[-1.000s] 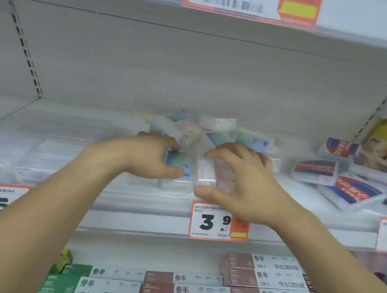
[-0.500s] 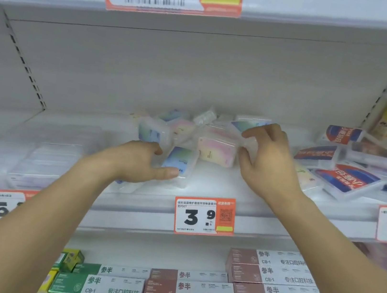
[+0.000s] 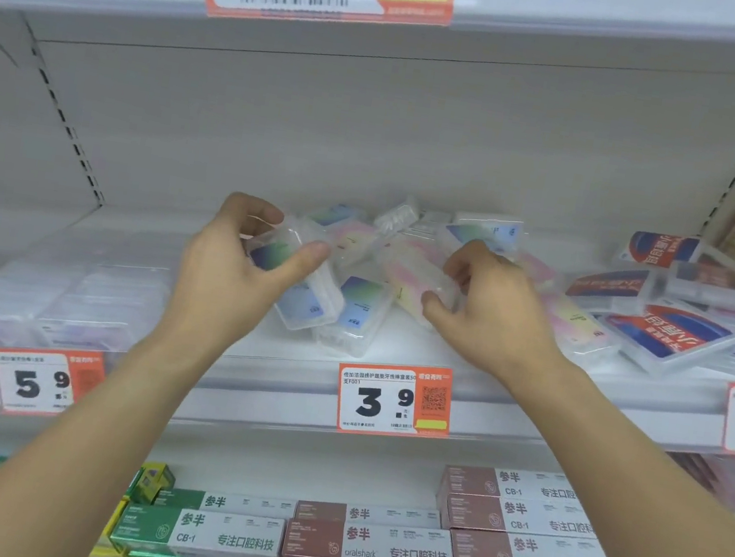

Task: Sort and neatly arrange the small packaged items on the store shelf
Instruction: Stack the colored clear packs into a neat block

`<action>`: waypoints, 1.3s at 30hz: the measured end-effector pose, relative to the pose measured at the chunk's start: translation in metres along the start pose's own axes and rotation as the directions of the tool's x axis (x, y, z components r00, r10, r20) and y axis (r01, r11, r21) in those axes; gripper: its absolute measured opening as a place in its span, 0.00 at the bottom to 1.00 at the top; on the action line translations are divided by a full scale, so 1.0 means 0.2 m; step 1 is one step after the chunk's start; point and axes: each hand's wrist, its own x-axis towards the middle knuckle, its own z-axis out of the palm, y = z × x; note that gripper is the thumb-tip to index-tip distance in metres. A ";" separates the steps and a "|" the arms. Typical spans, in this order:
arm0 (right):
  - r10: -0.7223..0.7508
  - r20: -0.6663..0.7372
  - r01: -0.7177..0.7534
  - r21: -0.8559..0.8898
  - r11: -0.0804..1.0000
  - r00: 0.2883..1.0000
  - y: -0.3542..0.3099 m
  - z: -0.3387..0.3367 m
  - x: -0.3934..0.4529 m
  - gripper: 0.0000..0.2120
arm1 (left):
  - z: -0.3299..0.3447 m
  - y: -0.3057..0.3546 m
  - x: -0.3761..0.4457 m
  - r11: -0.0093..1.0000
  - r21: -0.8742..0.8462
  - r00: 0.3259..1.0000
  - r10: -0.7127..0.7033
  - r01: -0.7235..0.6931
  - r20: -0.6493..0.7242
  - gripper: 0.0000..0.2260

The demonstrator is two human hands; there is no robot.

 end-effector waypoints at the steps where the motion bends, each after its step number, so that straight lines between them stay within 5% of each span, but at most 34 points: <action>1: 0.039 -0.014 -0.038 0.053 0.998 0.999 -0.02 -0.01 0.00 0.20 | -0.01 -0.01 0.00 0.999 0.036 1.000 0.005 -0.006 0.028 0.21; 5: 0.273 -0.007 -0.260 0.282 0.924 0.962 -0.07 -0.10 0.00 0.16 | -0.07 -0.03 0.01 0.983 0.168 0.985 0.042 -0.071 0.166 0.21; 7: 0.394 0.230 -0.445 0.629 0.637 0.890 -0.09 -0.16 0.00 0.14 | -0.09 -0.03 0.01 0.992 0.112 0.988 0.035 -0.053 0.153 0.22; 9: 0.340 0.461 -0.557 0.781 0.284 0.819 -0.11 -0.20 -0.02 0.08 | -0.09 -0.04 0.00 1.000 0.027 0.992 -0.007 0.004 0.125 0.19; 10: 0.311 0.498 -0.575 0.779 0.250 0.810 -0.11 -0.21 -0.02 0.07 | -0.08 -0.04 0.00 0.998 -0.036 0.993 -0.051 0.055 0.111 0.17; 11: 0.309 0.493 -0.574 0.766 0.289 0.813 -0.11 -0.21 -0.03 0.07 | -0.07 -0.04 0.00 0.987 -0.110 0.990 -0.105 0.115 0.096 0.16; 13: 0.364 0.363 -0.513 0.646 0.565 0.858 -0.10 -0.17 -0.04 0.09 | -0.05 -0.04 0.00 0.947 -0.229 0.974 -0.215 0.225 0.068 0.18; 16: 0.318 0.125 -0.336 0.172 0.926 0.940 -0.10 -0.12 -0.06 0.14 | -0.03 -0.04 0.00 0.868 -0.363 0.939 -0.338 0.339 0.070 0.24; 20: 0.262 -0.028 -0.262 -0.198 0.945 0.965 -0.09 -0.12 -0.05 0.29 | -0.01 -0.01 -0.02 0.687 -0.532 0.862 -0.467 0.495 0.199 0.19; 25: 0.168 -0.091 -0.187 -0.289 0.939 0.982 -0.10 -0.06 -0.02 0.19 | 0.02 0.02 -0.05 0.593 -0.586 0.820 -0.514 0.552 0.253 0.19; 29: 0.148 -0.094 -0.167 -0.246 0.955 0.984 -0.04 -0.02 0.01 0.14 | 0.02 0.03 -0.07 0.441 -0.691 0.806 -0.457 0.573 0.376 0.18; 34: 0.148 -0.096 -0.161 -0.150 0.976 0.984 -0.01 -0.04 0.03 0.15 | 0.07 0.05 -0.11 0.497 -0.685 0.846 -0.335 0.532 0.414 0.18; 36: 0.076 -0.177 -0.068 0.056 0.996 0.981 -0.08 -0.06 0.02 0.14 | 0.11 0.06 -0.13 0.599 -0.661 0.889 -0.239 0.452 0.391 0.18; 39: 0.033 0.189 -0.149 0.642 0.752 0.981 -0.21 -0.10 -0.02 0.17 | 0.17 0.07 -0.15 0.794 -0.574 0.943 0.001 0.203 0.334 0.19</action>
